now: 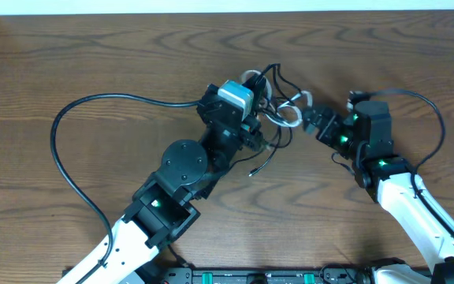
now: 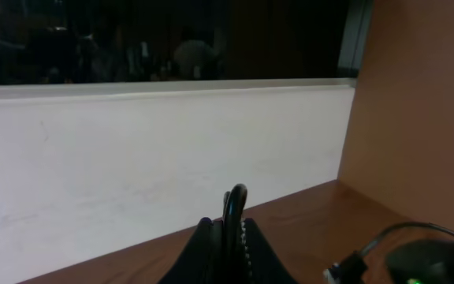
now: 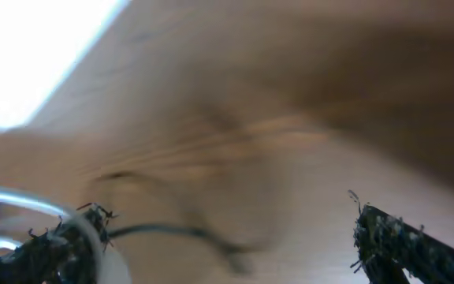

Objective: Untangle cables
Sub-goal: 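Pull the white cable rightward with the right gripper, left holding black cables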

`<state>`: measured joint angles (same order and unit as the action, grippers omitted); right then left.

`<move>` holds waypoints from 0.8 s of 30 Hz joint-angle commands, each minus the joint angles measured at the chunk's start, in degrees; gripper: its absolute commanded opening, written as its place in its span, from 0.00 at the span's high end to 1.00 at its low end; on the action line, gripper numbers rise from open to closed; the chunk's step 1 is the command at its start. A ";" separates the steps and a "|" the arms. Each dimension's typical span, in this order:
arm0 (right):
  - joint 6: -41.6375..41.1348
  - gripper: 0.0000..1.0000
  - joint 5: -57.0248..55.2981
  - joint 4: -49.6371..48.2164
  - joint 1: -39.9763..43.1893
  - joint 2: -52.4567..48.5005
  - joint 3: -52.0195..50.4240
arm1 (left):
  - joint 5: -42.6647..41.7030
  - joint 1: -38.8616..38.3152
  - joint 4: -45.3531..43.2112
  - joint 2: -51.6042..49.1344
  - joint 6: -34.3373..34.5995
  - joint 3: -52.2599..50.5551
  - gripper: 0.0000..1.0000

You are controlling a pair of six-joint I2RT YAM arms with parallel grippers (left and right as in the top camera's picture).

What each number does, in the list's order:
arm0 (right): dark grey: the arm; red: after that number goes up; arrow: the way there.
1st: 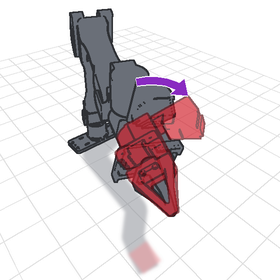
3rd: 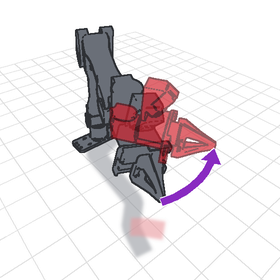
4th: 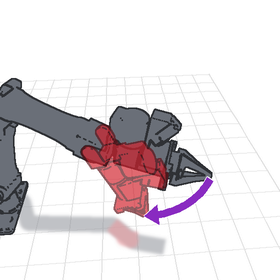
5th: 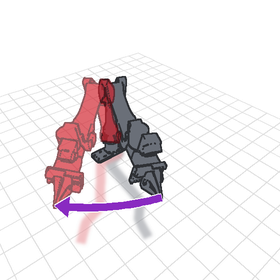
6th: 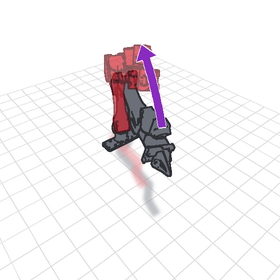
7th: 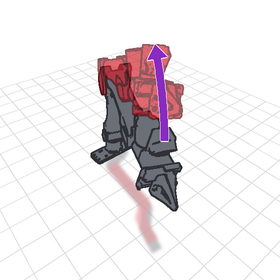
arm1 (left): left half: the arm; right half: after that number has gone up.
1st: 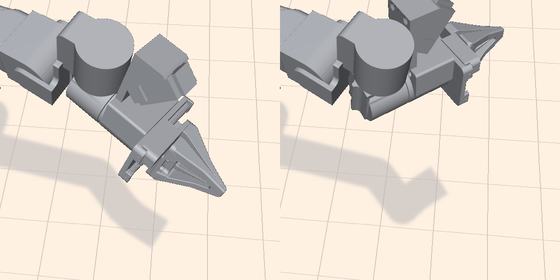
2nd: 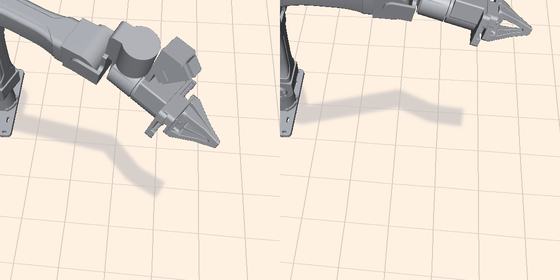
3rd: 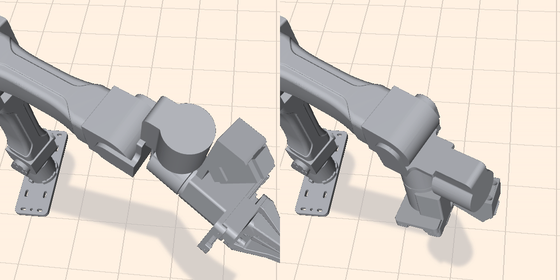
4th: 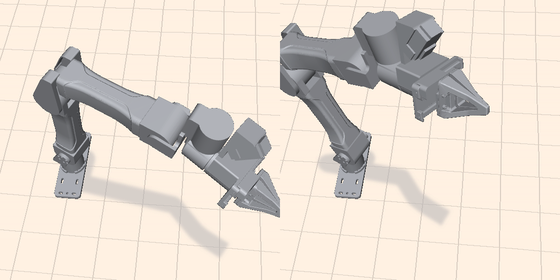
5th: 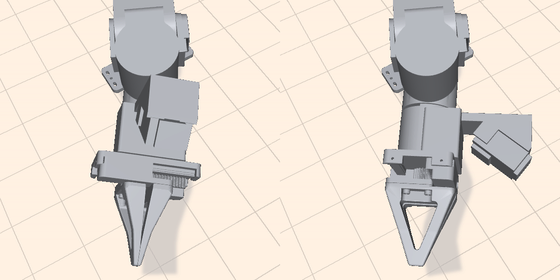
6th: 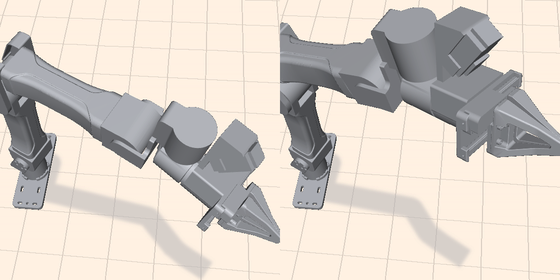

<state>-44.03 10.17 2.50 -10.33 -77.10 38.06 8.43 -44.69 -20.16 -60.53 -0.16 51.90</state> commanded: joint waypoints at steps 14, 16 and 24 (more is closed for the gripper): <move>-0.07 0.06 -33.11 17.11 8.68 -0.17 0.07 | 27.85 0.24 0.55 8.31 -19.65 1.49 0.93; -0.07 0.06 -32.61 17.62 9.51 -0.17 0.07 | 35.23 0.24 0.55 9.16 -24.20 1.49 0.92; -0.07 0.07 -32.50 17.94 10.03 -0.17 0.07 | 56.70 2.73 -1.42 11.32 -39.52 1.49 0.92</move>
<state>-44.10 -20.14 20.25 -0.75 -77.12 38.09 52.29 -43.62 -20.73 -50.54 -31.62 51.90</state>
